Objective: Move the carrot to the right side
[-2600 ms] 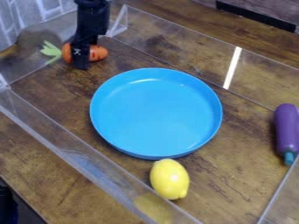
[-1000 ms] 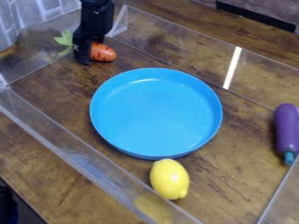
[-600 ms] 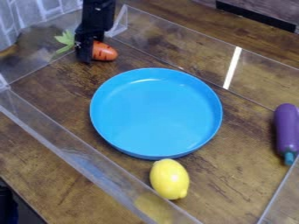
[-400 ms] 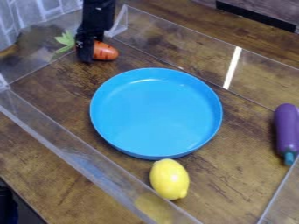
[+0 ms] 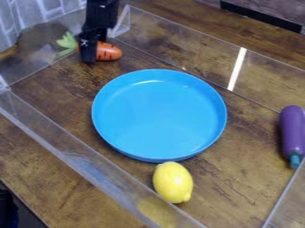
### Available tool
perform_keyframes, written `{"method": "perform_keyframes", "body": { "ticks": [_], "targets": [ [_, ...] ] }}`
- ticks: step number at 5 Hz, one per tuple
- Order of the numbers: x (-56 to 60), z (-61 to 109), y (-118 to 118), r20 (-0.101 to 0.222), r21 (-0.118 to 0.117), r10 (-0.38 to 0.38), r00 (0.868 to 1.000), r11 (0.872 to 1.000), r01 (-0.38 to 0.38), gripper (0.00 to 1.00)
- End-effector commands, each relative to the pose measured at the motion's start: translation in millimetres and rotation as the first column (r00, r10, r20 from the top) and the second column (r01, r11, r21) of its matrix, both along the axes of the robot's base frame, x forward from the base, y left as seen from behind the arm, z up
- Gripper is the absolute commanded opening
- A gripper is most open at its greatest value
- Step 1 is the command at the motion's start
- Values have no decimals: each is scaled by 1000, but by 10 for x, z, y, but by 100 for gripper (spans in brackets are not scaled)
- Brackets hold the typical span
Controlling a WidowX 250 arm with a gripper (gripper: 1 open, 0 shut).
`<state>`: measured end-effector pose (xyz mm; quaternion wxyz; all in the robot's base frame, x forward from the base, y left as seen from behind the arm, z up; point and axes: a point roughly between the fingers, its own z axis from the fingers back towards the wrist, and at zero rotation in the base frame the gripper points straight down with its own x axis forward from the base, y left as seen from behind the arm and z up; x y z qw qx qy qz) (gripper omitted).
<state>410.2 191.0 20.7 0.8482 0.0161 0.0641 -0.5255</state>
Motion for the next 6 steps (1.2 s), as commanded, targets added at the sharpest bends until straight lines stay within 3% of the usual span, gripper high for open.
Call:
{"method": "perform_keyframes", "body": {
  "ticks": [1, 2, 3, 4, 6],
  "targets": [
    [107, -59, 34, -13, -2, -48, 999, 999, 48, 100],
    [165, -77, -29, -18, -3, -70, 997, 998, 70, 0],
    [214, -100, -73, -23, -4, -92, 995, 996, 92, 0],
    [225, -119, -110, -28, -6, -18, 999, 1000, 18, 0],
    [253, -149, -137, -40, -10, 129, 991, 992, -130, 0]
  ]
}}
